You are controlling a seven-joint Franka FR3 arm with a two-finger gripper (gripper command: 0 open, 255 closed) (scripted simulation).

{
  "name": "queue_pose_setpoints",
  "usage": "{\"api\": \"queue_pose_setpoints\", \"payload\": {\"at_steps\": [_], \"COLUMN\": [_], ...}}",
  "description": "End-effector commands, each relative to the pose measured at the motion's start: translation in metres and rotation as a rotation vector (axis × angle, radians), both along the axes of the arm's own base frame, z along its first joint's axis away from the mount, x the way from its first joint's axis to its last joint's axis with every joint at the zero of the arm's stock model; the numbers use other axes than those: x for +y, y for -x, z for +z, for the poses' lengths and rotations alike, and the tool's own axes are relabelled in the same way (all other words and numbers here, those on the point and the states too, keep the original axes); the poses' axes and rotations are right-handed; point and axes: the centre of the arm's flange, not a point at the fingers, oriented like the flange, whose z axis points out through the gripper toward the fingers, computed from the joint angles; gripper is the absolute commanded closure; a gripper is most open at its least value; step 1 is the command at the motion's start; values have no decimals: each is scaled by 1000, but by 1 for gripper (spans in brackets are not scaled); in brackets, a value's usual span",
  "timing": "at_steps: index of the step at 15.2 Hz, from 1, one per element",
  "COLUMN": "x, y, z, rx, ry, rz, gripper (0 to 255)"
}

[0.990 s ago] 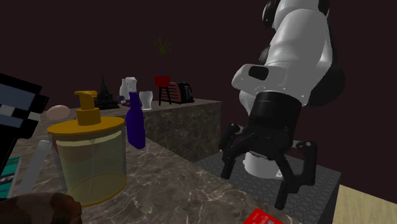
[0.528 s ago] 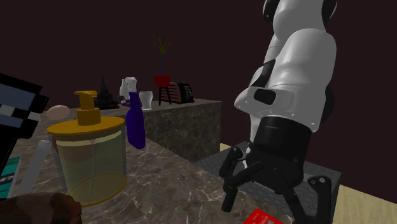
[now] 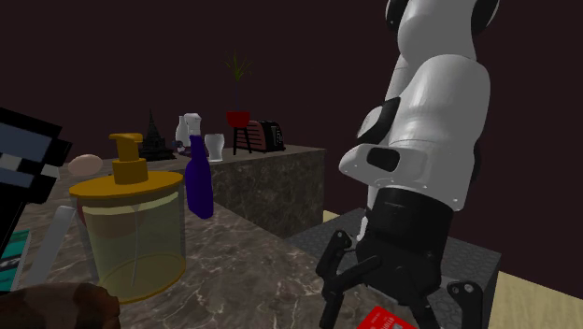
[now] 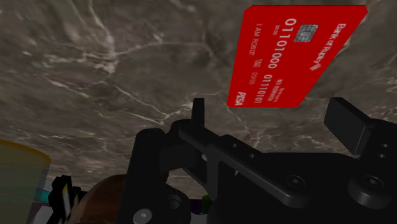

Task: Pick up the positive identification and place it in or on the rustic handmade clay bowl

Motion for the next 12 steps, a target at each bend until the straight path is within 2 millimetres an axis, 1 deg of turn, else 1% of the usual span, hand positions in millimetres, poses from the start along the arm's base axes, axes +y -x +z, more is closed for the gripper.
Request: {"api": "queue_pose_setpoints", "payload": {"at_steps": [1,2,3,8,11,12], "x": [0,0,0,-1,2,0], "y": [0,0,0,0,-3,0], "z": [0,0,0,1,1,0], "rx": [0,0,0,0,0,0], "ry": [0,0,0,0,0,0], "rz": [0,0,0,0,0,0], "gripper": [0,0,255,255,255,255]}}
